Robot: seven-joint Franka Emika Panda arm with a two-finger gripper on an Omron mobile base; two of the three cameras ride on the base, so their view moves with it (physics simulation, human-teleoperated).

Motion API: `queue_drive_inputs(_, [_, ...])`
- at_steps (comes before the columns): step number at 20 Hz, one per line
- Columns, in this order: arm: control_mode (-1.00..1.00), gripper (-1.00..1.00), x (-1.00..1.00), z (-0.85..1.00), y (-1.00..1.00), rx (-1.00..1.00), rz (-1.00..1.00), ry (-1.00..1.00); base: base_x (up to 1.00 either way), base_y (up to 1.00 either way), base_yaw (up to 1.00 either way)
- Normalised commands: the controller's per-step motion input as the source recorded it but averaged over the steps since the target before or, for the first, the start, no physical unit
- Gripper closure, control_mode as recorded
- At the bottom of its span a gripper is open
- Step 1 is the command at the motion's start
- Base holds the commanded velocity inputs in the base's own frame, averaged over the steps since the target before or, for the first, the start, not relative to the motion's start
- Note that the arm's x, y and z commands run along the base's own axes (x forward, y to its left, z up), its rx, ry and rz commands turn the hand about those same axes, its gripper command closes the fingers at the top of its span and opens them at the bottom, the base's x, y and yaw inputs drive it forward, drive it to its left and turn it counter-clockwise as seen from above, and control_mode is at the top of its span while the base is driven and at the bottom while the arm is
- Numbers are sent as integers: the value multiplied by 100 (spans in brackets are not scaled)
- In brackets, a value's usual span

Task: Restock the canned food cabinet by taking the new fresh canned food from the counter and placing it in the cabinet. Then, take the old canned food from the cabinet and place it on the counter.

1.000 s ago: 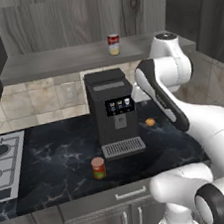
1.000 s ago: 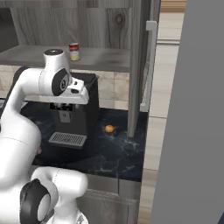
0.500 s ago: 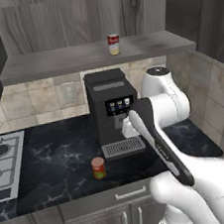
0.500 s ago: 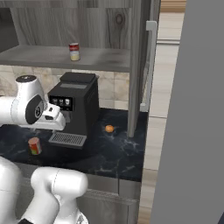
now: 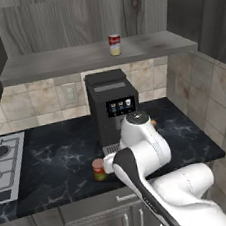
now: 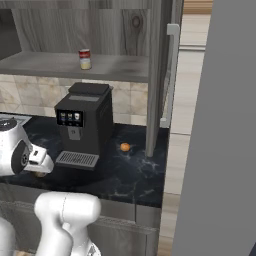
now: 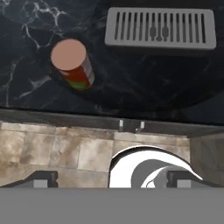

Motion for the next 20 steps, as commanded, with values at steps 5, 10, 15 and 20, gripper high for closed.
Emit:
queue_drive_inputs(5, [-100, -100, 29, -33, 56, 0, -5, 1, 0, 0, 0])
queue_drive_inputs(10, [-100, -100, 46, -20, 45, -4, -4, 0, 0, 0, 0])
queue_drive_inputs(15, [-100, -100, 57, -19, 16, -2, 0, 0, 0, 0, 0])
queue_drive_inputs(20, [-100, -100, 47, -10, 1, 0, 0, 0, 0, 0, 0])
